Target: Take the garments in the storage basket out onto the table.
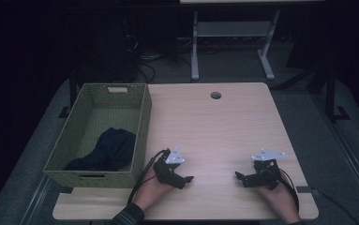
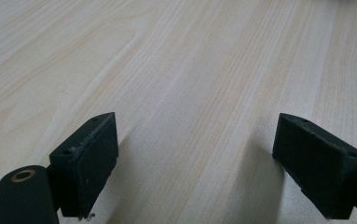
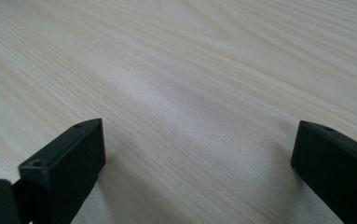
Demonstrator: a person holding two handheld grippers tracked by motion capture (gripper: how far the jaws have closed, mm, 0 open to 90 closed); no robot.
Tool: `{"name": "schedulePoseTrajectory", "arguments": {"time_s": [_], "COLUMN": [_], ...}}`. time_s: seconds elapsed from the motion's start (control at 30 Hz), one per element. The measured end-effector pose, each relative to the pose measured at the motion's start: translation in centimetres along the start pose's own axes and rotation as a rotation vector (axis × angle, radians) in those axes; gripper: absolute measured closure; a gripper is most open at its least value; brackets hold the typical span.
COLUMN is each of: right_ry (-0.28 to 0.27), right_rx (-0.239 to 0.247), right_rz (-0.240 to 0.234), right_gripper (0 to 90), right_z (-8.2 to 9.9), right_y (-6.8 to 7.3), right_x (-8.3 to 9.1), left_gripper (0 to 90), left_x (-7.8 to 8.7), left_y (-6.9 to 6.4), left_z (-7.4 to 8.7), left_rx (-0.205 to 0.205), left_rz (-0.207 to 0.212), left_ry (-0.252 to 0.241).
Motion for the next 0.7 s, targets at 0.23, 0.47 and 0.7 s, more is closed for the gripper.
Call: {"name": "schedulePoseTrajectory", "arguments": {"time_s": [0.23, 0.47, 0.7], "right_ry": [0.002, 0.003, -0.001], "right_rx": [-0.005, -0.005, -0.002], "right_rz": [-0.001, -0.001, -0.001], "right_gripper": [2.6, 2.6, 2.6], "right_z": [0.01, 0.01, 0.05], "right_y": [0.04, 0.04, 0.04], "right_x": [0.02, 0.02, 0.05], "left_gripper": [13.7, 13.9, 13.9], "left_x": [-0.01, 0.33, 0.48], "left_y": [0.03, 0.12, 0.22], "left_z": [-0.07, -0.19, -0.42], "left_rx": [0.006, 0.008, 0.019], "left_rz": [0.004, 0.007, 0.008], "left_ry": [0.004, 0.055, 0.085]}}
Point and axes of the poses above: each handheld gripper's, and its own axes: x roughly backward along the jaws, z roughly out of its underside, y roughly to its left, the point moved 5 cm from there along -x, roughly forward along the jaws, and after that the axes turned 6 degrees about z, right-handed, at the moved point
